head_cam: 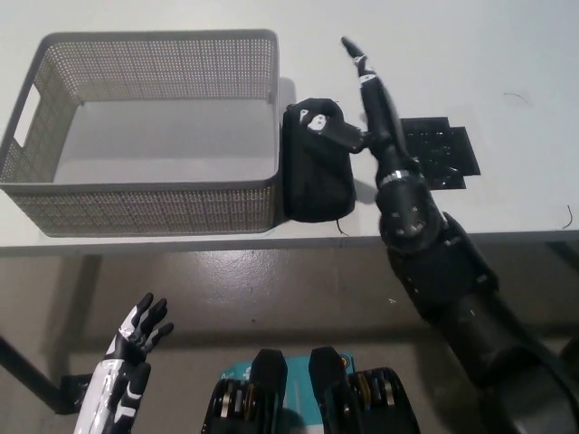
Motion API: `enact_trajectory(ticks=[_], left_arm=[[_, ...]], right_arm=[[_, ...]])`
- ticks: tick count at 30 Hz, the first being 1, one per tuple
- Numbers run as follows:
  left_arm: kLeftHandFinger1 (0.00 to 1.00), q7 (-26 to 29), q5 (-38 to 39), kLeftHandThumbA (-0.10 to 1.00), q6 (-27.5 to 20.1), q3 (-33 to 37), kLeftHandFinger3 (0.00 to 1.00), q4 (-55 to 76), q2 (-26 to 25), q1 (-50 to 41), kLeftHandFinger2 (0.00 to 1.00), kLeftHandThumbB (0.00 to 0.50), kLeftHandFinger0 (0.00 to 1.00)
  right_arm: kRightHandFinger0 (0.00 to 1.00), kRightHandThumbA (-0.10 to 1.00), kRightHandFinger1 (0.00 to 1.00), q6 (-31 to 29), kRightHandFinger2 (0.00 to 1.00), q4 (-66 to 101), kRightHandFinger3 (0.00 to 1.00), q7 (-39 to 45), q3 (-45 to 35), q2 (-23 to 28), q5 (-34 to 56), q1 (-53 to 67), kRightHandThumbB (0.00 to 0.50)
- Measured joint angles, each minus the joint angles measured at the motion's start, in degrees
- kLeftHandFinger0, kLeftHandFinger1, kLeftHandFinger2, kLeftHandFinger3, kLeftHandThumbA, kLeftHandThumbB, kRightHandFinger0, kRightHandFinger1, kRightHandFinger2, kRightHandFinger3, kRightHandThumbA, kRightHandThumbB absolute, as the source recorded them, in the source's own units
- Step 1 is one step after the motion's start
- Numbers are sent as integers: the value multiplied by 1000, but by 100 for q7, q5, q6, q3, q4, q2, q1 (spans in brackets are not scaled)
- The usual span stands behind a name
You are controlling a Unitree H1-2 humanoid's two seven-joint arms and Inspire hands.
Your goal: Use the right hand to push the pencil case on the right hand side to the container on the left side
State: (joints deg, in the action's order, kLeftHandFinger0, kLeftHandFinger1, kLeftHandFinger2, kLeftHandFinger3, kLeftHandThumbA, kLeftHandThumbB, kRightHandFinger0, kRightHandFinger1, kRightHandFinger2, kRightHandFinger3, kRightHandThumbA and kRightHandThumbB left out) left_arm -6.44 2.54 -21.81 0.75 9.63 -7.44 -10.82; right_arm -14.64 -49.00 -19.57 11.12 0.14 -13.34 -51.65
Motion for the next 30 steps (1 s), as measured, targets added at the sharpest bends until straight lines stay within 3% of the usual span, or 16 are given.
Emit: enact_trajectory(ticks=[2, 5, 7, 10, 13, 19, 22, 26, 29, 30], left_arm=[[1000, 0, 3, 876, 3, 0, 1000, -4, 1, 0, 1000, 289, 1000], [1000, 0, 3, 874, 16, -1, 1000, -7, 1, 0, 1000, 263, 1000], [1000, 1, 3, 884, 23, -2, 1000, -15, 1, 1, 1000, 267, 1000], [1000, 1, 1, 899, 33, -3, 1000, -24, 1, 2, 1000, 255, 1000], [1000, 2, 0, 911, 40, -5, 1000, -31, 3, 10, 1000, 252, 996], [1000, 2, -3, 914, 46, -8, 1000, -34, 1, 32, 1000, 195, 1000], [1000, 2, -2, 918, 48, -11, 1000, -35, 0, 67, 1000, 200, 1000], [1000, 0, -1, 912, 49, -32, 1000, -34, -19, 120, 1000, 194, 1000], [1000, -5, 11, 898, 48, -83, 1000, -36, -94, 242, 1000, 215, 1000], [1000, -7, 32, 891, 48, -131, 1000, -38, -153, 309, 1000, 224, 1000]], right_arm=[[1000, 1000, 1000, 30, 1000, 518, 1000, 50, -57, 37, 37, 321, 497], [1000, 1000, 1000, 75, 1000, 1199, 1000, 139, -101, 100, 100, 782, 474], [1000, 1000, 1000, 115, 1000, 1593, 1000, 182, -111, 144, 139, 1086, 401], [1000, 1000, 1000, 163, 1000, 2245, 1000, 249, -113, 231, 197, 1561, 408], [1000, 1000, 1000, 203, 1000, 2853, 1000, 287, -118, 317, 209, 2046, 451], [1000, 1000, 1000, 229, 1000, 4085, 1000, 369, -129, 507, 269, 3134, 411], [1000, 1000, 1000, 224, 1000, 4795, 1000, 429, -135, 649, 365, 3777, 362], [1000, 1000, 1000, 177, 1000, 5557, 1000, 527, -149, 881, 442, 4547, 377], [1000, 1000, 1000, -35, 1000, 6212, 1000, 663, -162, 1150, 543, 5311, 407], [1000, 1000, 1000, -148, 1000, 6341, 1000, 728, -161, 1246, 600, 5576, 391]])
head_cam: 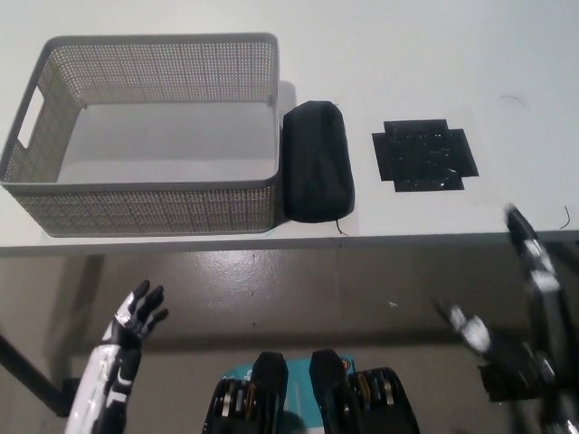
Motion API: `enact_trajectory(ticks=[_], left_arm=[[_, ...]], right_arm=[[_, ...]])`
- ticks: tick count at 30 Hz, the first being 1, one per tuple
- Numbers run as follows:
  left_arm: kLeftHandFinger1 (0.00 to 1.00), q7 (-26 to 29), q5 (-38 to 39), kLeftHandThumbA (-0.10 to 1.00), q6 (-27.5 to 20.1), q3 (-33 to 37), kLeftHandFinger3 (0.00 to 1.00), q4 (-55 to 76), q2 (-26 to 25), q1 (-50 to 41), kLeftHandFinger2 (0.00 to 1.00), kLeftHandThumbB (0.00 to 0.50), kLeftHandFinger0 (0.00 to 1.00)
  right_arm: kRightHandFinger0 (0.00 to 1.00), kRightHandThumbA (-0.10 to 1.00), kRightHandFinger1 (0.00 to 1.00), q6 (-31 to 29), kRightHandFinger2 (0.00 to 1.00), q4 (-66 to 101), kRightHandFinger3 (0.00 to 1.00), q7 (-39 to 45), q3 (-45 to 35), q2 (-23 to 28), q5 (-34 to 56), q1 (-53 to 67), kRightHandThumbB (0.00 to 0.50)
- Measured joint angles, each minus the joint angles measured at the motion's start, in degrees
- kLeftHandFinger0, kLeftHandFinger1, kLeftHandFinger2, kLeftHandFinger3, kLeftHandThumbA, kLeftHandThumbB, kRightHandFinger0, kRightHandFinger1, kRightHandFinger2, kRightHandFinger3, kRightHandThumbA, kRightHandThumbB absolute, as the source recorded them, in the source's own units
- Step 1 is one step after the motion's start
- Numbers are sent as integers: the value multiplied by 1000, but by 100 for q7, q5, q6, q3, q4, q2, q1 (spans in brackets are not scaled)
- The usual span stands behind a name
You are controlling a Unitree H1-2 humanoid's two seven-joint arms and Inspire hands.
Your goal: Use the right hand to push the pencil case on the right hand side to the container on the left side
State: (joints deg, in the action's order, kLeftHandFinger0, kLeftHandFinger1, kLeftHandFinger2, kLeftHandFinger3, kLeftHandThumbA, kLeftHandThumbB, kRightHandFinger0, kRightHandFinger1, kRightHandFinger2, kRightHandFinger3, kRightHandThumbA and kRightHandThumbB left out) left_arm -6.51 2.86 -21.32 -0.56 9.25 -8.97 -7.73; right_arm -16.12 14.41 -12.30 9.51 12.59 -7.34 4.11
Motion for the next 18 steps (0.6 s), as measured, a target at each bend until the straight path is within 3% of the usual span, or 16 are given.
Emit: enact_trajectory(ticks=[5, 9, 12, 18], left_arm=[[1000, 1, 64, 928, 15, -114, 1000, -2, -130, 269, 1000, 244, 1000], [1000, 2, 86, 958, 15, -210, 1000, -79, -140, 388, 1000, 232, 1000], [1000, 14, 85, 979, 15, -335, 1000, -218, -148, 452, 1000, 255, 1000], [1000, 25, 92, 960, 15, -469, 1000, -243, -158, 450, 1000, 224, 1000]], right_arm=[[1000, 1000, 1000, -385, 1000, -307, 1000, 226, 5, 66, 252, 528, 378], [1000, 1000, 1000, -548, 1000, -734, 1000, 410, -1, 28, 436, 513, 369], [1000, 1000, 1000, -605, 1000, -1003, 1000, 525, -45, -7, 550, 369, 357], [1000, 1000, 1000, -622, 1000, -1196, 1000, 668, -186, -48, 689, 171, 350]])
